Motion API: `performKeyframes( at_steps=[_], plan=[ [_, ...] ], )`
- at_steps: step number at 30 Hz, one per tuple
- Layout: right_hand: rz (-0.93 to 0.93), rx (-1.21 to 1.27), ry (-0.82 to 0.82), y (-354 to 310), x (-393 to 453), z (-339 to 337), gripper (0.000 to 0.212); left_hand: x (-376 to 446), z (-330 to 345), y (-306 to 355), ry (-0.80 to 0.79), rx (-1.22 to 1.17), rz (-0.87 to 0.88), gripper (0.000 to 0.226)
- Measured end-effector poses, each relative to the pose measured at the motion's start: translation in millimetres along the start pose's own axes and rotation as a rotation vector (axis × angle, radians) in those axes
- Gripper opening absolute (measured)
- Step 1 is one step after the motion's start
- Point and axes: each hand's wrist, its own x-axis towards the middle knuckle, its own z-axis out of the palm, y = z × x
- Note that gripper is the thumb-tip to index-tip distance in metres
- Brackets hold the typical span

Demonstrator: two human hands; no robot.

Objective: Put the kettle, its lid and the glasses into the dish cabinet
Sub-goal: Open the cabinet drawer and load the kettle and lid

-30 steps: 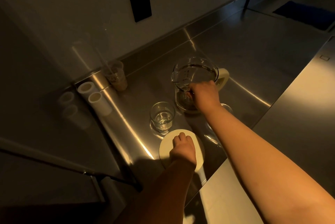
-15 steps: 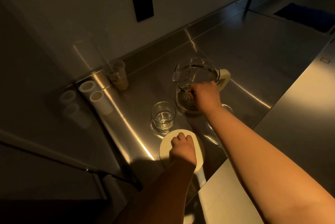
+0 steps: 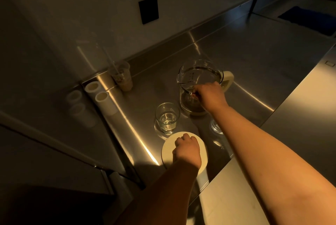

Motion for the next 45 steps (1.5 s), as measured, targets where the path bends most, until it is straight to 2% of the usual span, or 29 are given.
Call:
performKeyframes(
  at_steps=[7, 14, 23, 29, 35, 45],
  plan=[
    [-0.022, -0.005, -0.013, 7.0, -1.5, -5.4, 0.009, -7.7, -11.8, 2.7, -0.004, 0.167, 0.079, 0.050],
    [-0.072, 0.002, 0.098, 13.1, -4.8, -29.7, 0.014, -15.7, -37.6, 4.8, -0.017, 0.106, 0.092, 0.068],
    [-0.140, -0.080, 0.069, 9.7, -22.3, -81.8, 0.020, -49.7, -70.3, -1.6, 0.048, 0.120, 0.200, 0.077],
    [-0.181, -0.051, 0.106, 6.3, -44.2, -134.5, 0.013, -80.3, -98.6, -9.0, 0.185, 0.167, 0.323, 0.076],
    [-0.240, -0.127, 0.144, -4.7, -74.2, -175.1, 0.014, -119.1, -124.8, -18.5, 0.282, 0.230, 0.435, 0.082],
    [-0.205, -0.088, 0.107, -41.1, -145.3, -236.0, 0.009, -224.1, -163.2, -26.8, 0.294, 0.302, 0.566, 0.075]
  ],
)
